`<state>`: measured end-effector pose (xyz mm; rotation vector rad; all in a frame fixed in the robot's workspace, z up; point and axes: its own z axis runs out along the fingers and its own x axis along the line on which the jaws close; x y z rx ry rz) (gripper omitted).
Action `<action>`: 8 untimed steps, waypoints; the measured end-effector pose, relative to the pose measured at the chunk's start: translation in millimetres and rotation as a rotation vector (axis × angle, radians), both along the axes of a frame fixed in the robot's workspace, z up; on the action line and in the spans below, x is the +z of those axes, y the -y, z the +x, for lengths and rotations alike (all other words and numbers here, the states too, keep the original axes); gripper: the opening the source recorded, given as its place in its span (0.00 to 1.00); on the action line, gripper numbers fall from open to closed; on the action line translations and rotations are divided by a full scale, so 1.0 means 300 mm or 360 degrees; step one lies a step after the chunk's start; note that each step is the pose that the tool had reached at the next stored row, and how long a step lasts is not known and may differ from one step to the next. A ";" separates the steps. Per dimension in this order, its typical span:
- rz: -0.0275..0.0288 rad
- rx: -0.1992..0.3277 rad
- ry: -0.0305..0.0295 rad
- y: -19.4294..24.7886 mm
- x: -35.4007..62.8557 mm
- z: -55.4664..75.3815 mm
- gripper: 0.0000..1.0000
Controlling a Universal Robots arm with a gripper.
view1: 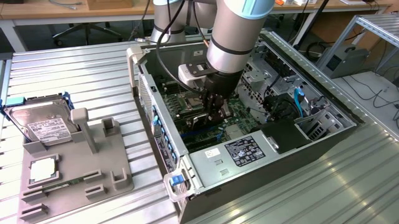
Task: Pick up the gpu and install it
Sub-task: 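Insert the gpu into the slot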
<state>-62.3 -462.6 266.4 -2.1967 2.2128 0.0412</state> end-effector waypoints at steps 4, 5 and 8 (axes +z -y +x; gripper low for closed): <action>-0.00001 0.0000 0.00000 0.000 0.000 0.000 0.27; 0.00000 0.0000 -0.00001 0.000 0.000 0.000 0.27; 0.00000 0.0000 0.00000 0.000 0.000 0.000 0.27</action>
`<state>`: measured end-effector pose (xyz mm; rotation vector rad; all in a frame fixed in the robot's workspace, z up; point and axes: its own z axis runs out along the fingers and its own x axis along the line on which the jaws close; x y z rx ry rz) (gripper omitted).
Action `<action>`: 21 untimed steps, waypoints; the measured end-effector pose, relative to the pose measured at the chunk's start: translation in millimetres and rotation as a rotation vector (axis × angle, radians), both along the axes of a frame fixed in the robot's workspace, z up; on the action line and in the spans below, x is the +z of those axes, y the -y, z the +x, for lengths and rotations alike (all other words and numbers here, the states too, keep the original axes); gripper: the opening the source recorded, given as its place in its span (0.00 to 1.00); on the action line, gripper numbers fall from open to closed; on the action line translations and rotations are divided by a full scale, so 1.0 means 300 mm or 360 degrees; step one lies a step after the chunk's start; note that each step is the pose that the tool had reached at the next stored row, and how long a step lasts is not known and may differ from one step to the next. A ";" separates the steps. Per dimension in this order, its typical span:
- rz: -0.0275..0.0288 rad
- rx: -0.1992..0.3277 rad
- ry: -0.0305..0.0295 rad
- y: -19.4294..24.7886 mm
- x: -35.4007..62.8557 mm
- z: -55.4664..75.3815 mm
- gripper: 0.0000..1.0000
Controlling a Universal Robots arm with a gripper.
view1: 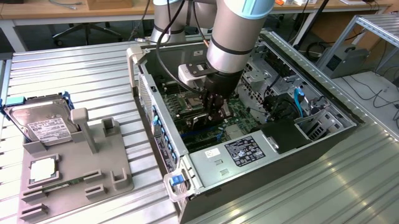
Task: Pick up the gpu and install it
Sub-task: 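Insert the gpu into the slot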
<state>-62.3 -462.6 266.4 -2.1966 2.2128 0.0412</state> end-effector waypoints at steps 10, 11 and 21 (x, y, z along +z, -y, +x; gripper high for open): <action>0.00000 0.0000 -0.00001 0.001 0.000 0.000 0.27; 0.00000 0.0000 0.00000 0.001 0.000 0.000 0.27; -0.00001 0.0000 -0.00001 0.001 -0.012 0.000 0.27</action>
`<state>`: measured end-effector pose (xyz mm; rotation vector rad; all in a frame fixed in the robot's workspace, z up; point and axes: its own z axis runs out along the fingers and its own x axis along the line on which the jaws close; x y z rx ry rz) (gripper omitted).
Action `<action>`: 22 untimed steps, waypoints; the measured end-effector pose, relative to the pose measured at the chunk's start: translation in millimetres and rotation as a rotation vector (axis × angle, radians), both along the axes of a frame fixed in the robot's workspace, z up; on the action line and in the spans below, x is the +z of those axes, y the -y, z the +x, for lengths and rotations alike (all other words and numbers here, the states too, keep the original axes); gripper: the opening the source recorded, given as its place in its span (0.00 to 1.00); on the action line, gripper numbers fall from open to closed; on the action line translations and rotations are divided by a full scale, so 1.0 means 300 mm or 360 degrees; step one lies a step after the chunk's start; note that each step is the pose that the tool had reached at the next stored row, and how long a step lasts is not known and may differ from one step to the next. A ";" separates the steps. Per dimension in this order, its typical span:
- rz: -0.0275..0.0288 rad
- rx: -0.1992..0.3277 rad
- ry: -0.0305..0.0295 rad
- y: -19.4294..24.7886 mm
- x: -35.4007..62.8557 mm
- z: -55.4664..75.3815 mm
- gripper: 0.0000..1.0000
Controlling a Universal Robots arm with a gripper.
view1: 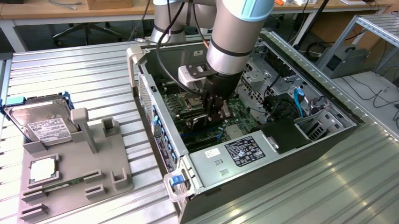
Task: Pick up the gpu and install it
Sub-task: 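Insert the gpu into the slot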
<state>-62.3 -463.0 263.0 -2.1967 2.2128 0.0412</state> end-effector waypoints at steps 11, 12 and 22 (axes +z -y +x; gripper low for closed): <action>0.00001 0.0000 0.00000 0.000 -0.001 0.000 0.27; 0.00001 0.0000 0.00000 0.000 -0.001 0.000 0.27; 0.00002 0.0000 -0.00003 0.000 -0.011 0.000 0.27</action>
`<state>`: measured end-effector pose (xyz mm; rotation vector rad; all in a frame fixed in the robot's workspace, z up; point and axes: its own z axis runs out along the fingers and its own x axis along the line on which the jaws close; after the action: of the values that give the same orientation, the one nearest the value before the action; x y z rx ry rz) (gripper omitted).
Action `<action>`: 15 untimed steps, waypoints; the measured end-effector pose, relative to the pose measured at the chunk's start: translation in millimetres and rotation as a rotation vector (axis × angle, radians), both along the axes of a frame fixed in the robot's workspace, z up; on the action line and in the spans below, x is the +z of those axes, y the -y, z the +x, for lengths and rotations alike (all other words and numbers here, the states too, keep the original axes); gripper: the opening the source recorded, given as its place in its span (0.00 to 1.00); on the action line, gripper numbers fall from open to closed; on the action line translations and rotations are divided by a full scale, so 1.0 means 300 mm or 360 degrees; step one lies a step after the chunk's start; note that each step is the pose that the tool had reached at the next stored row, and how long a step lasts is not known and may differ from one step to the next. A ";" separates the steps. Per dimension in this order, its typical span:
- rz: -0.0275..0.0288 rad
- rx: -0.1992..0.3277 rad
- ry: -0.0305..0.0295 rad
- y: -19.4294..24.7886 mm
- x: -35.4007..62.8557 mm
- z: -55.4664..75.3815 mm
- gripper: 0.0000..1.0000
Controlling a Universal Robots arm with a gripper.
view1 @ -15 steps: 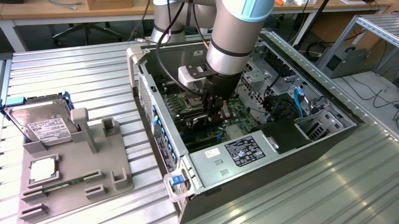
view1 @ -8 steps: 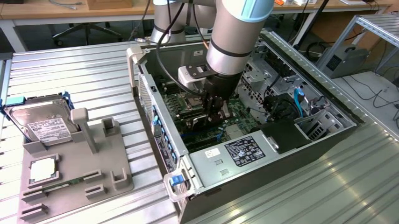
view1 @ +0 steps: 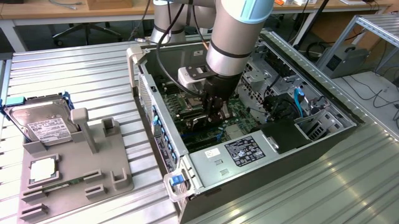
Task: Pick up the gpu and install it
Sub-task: 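Insert the gpu into the slot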
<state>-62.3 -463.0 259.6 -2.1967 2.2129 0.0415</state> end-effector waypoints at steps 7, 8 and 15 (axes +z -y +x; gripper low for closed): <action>0.00004 0.0000 0.00002 0.000 -0.003 0.000 0.27; 0.00005 0.0000 0.00002 0.000 -0.003 0.000 0.27; 0.00004 0.0000 0.00002 0.000 -0.003 0.000 0.27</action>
<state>-62.3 -463.0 258.7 -2.1965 2.2127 0.0416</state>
